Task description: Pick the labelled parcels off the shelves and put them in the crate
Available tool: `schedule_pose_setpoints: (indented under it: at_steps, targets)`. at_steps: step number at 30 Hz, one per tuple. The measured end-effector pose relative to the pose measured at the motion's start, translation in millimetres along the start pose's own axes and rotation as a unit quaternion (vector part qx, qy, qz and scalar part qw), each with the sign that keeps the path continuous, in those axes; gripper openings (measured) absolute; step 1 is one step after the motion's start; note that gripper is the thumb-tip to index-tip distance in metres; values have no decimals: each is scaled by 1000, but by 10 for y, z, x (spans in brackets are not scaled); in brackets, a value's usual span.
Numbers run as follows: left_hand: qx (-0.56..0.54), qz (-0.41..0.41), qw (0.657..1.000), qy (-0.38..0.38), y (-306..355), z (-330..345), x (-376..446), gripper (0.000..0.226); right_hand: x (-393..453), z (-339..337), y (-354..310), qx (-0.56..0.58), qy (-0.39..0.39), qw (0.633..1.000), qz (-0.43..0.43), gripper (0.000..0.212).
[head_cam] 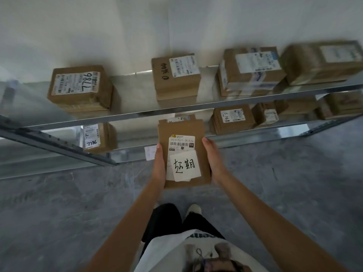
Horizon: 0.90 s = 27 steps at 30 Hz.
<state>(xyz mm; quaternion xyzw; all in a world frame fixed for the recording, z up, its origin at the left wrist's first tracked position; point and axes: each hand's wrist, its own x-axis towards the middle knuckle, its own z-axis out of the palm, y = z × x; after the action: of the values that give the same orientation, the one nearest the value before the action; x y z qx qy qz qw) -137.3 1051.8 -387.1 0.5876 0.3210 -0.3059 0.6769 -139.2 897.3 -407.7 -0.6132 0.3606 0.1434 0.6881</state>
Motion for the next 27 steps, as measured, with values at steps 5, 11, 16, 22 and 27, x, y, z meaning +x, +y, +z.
schedule_pose_setpoints:
  at_steps: [5, 11, 16, 22, 27]
  targets:
    - [-21, 23, 999, -18, -111, 607, 45, 69, 123, -610, -97, 23, 10, 1000, 11, 30]
    - [-29, -9, 1000, -7, -227, 1301, 165, 73, 334, -1273, -187, 33, 19, 999, 23, 32]
    - [-6, -56, 996, -65, -200, 2024, 228, 63, 421, -1983, -315, 70, 61, 995, 39, 33]
    - [77, -40, 991, -100, -280, 3070, 323, 65, 499, -3015, -516, 110, 132, 985, 33, 29]
    - [135, -78, 977, -147, -460, 3952, 317, 70, 431, -3861, -424, 177, 179, 967, 40, 31]
